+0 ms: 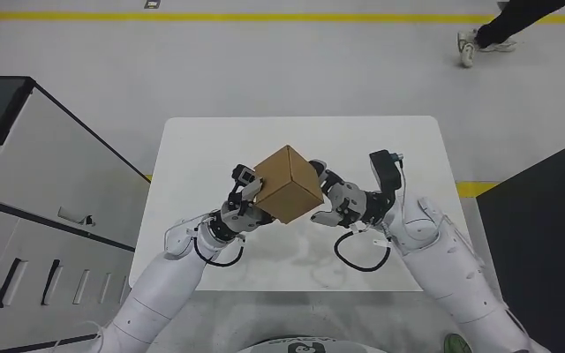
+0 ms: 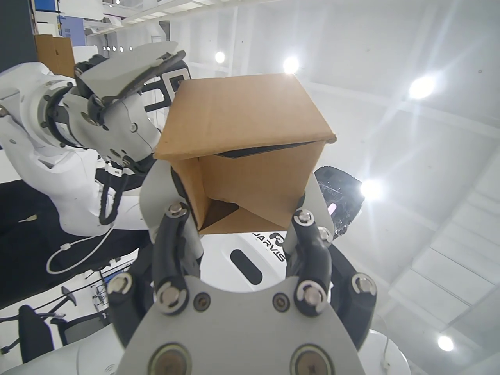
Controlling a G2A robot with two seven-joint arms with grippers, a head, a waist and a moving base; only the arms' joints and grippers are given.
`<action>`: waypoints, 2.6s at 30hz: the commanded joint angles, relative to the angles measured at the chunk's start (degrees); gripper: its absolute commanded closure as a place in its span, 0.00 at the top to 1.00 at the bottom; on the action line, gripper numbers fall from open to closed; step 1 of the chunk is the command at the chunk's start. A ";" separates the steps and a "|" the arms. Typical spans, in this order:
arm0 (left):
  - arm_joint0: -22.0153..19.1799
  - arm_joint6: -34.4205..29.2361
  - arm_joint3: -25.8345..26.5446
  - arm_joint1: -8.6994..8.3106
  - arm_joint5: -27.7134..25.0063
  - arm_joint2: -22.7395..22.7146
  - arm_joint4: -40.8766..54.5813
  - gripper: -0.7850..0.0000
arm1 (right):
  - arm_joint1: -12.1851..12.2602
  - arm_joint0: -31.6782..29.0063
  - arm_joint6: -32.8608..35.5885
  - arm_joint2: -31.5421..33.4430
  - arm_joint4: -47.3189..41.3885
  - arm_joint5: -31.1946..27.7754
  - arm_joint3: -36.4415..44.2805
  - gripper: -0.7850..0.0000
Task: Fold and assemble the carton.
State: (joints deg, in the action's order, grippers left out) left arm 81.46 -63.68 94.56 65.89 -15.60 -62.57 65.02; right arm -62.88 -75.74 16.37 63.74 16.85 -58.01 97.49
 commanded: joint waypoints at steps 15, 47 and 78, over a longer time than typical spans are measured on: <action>0.83 0.64 -0.13 0.59 0.00 -1.13 -0.90 0.00 | -0.23 0.25 -2.19 0.08 1.83 0.01 0.24 0.88; 0.55 0.84 -0.93 1.92 1.58 -1.35 -1.99 0.31 | -0.14 -0.73 -4.50 1.75 3.28 0.78 -0.42 0.03; 2.45 0.02 -1.71 2.26 2.49 -4.98 -3.07 1.00 | 1.57 -2.79 -2.30 6.11 -12.34 0.01 -0.11 0.00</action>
State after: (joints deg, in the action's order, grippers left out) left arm 83.63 -63.67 92.70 68.19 -13.39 -67.24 61.91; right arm -61.53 -78.31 13.53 69.44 7.21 -58.00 97.22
